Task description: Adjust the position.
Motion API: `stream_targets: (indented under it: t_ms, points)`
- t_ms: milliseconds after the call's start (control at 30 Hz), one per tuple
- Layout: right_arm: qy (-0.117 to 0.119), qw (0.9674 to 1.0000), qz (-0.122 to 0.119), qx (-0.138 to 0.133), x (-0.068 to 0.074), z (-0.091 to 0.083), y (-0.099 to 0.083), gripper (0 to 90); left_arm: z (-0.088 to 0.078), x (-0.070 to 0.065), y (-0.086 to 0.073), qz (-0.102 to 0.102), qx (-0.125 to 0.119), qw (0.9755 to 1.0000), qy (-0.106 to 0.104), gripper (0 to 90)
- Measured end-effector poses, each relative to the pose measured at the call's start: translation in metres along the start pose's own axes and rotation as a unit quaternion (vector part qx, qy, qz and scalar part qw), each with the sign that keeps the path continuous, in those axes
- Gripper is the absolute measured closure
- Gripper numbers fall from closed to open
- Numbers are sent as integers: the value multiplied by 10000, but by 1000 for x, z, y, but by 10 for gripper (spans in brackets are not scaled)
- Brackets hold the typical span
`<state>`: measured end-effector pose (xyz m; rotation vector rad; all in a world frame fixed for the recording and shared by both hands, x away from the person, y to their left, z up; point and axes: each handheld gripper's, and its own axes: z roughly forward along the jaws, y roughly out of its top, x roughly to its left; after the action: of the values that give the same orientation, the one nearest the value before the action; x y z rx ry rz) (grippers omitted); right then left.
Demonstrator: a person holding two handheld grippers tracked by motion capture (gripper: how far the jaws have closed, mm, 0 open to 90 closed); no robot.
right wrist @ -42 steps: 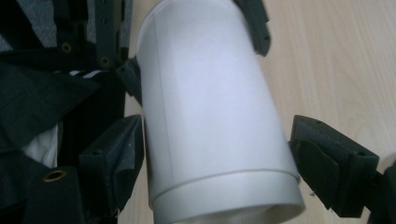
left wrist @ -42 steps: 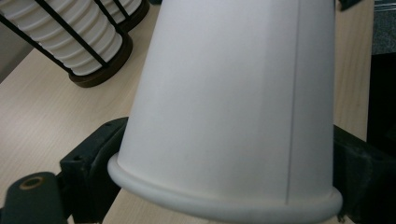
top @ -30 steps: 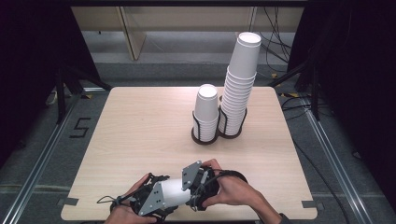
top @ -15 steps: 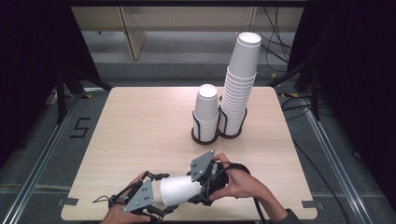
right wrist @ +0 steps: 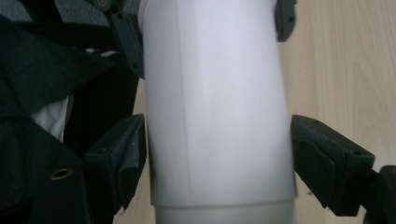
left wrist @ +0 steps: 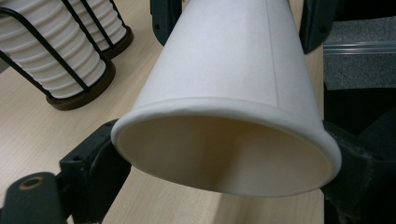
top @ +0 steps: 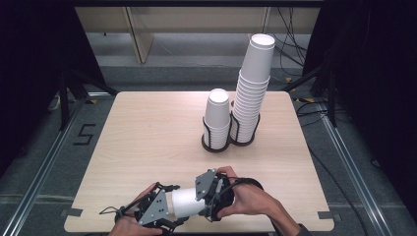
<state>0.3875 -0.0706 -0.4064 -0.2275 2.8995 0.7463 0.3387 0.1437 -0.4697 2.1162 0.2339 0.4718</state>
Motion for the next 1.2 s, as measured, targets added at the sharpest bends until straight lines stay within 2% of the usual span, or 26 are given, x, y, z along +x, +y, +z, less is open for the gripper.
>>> stream_targets:
  t_ms: [33,67,100,167,267,333,367,433,467,500,533,567,600,667,700,733,767,833,900,933,1000,1033,1100,1133,1167,1200]
  points:
    - [-65,9998,79,198,4,1,2,208,0,0,0,37,71,10000,-10,112]
    - [-109,9995,-151,266,5,6,5,202,1,0,0,12,58,10000,-25,112]
    - [-109,9995,-151,266,5,6,5,202,1,0,1,-6,47,10000,-36,112]
    - [-173,9987,-107,458,8,8,6,194,1,-1,1,-20,13,10000,-62,112]
    - [-119,9986,-46,518,11,12,6,190,0,-2,2,-46,-42,9999,-87,111]
    - [-151,9982,-212,535,10,14,5,226,-1,-1,2,-69,-31,9998,-172,109]
    - [-132,9982,-182,560,11,13,5,229,0,-1,1,-97,-81,9997,-195,107]
    - [-46,9987,-206,468,10,12,3,229,-1,1,-1,-214,-210,9992,-268,96]
    - [5,9991,-363,234,4,10,1,227,-1,2,-3,-274,-353,9987,-253,82]
    - [5,9991,-363,234,4,10,1,227,-1,3,-5,-411,-512,9975,-280,82]
    - [63,9996,-225,163,4,8,-1,226,-1,4,-6,-541,-700,9956,-303,76]
    - [153,9993,-340,-86,-2,7,-5,226,-2,5,-6,-627,-766,9946,-314,68]
    - [153,9993,-340,-86,-2,7,-5,225,-2,5,-6,-766,-939,9921,-314,68]
    - [216,9989,-296,-283,-5,5,-9,225,-3,7,-6,-997,-1116,9882,-329,62]
    - [226,9991,-49,-348,-4,4,-11,225,-2,9,-7,-1107,-1190,9861,-358,56]
    - [302,9983,-125,-482,-7,4,-12,225,-5,9,-7,-1195,-1137,9858,-319,55]
    - [307,9979,-130,-549,-9,3,-13,225,-4,9,-8,-1291,-1238,9834,-288,60]
    - [354,9971,-46,-678,-11,1,-17,226,-5,10,-8,-1377,-1260,9820,-271,62]
    - [319,9966,-55,-759,-14,-2,-20,226,-3,10,-7,-1429,-1264,9814,-220,61]
    - [268,9968,-31,-757,-14,-3,-22,225,-3,10,-8,-1408,-1233,9821,-213,66]
    - [286,9959,26,-860,-16,-5,-26,225,-3,11,-9,-1519,-1236,9805,-167,89]
    - [198,9961,199,-835,-16,-8,-28,225,-4,12,-9,-1548,-1234,9801,-144,92]
    - [245,9940,93,-1065,-21,-9,-32,225,-4,12,-9,-1614,-1284,9784,-138,90]
    - [235,9933,101,-1125,-21,-9,-33,225,-4,11,-9,-1620,-1309,9780,-145,88]
    - [310,9927,183,-1152,-20,-10,-33,225,-2,11,-9,-1623,-1425,9763,-165,88]
    - [366,9916,165,-1229,-20,-10,-34,225,-3,11,-8,-1624,-1413,9764,-166,86]
